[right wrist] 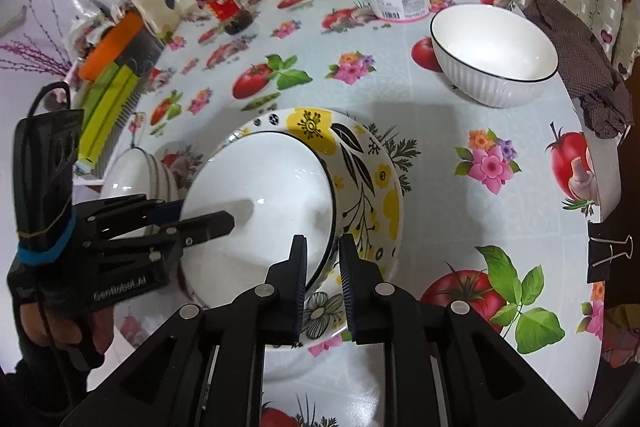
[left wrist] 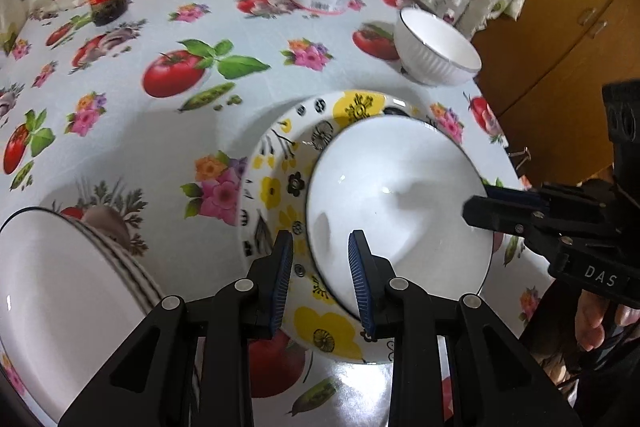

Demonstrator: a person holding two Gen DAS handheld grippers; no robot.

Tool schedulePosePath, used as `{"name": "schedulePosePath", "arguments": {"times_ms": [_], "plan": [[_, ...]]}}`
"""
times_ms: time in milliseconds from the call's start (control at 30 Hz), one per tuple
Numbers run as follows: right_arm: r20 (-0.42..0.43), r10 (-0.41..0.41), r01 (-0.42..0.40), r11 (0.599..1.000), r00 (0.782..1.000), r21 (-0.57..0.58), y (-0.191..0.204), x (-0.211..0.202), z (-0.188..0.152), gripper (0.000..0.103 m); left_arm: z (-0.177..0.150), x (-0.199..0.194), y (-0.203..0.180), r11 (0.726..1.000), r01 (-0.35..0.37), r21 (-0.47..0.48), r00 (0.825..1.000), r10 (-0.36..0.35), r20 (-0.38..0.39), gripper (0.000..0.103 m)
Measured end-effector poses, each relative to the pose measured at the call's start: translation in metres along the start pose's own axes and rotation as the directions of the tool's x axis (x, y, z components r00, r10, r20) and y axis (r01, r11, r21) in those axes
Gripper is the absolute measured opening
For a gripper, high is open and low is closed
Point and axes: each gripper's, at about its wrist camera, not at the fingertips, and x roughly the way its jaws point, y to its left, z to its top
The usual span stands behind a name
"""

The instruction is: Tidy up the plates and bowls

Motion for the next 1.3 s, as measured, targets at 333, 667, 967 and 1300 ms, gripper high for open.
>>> {"name": "schedulePosePath", "arguments": {"times_ms": [333,667,967,1300], "plan": [[0.314,0.002,0.002,1.0,0.949,-0.011,-0.025,-0.058,-0.01,0.043,0.009,-0.039,0.009,1.0,0.021,0.0,0.974,-0.02,0.224,0.03],[0.31,-0.068,0.039,0.994,0.948,0.098,-0.06,-0.06,-0.01,0.057,0.018,-0.036,-0.018,0.995,0.072,0.068,0.967,-0.086,0.239,0.03],[0.303,-0.115,0.069,0.985,0.946,0.16,-0.086,-0.066,0.009,0.056,0.056,-0.03,-0.044,0.989,0.097,0.113,0.968,-0.121,0.222,0.03],[0.306,-0.139,0.068,0.97,0.942,0.233,-0.121,-0.061,0.047,0.041,0.122,0.007,-0.066,0.98,0.131,0.15,0.981,-0.15,0.123,0.03]]}}
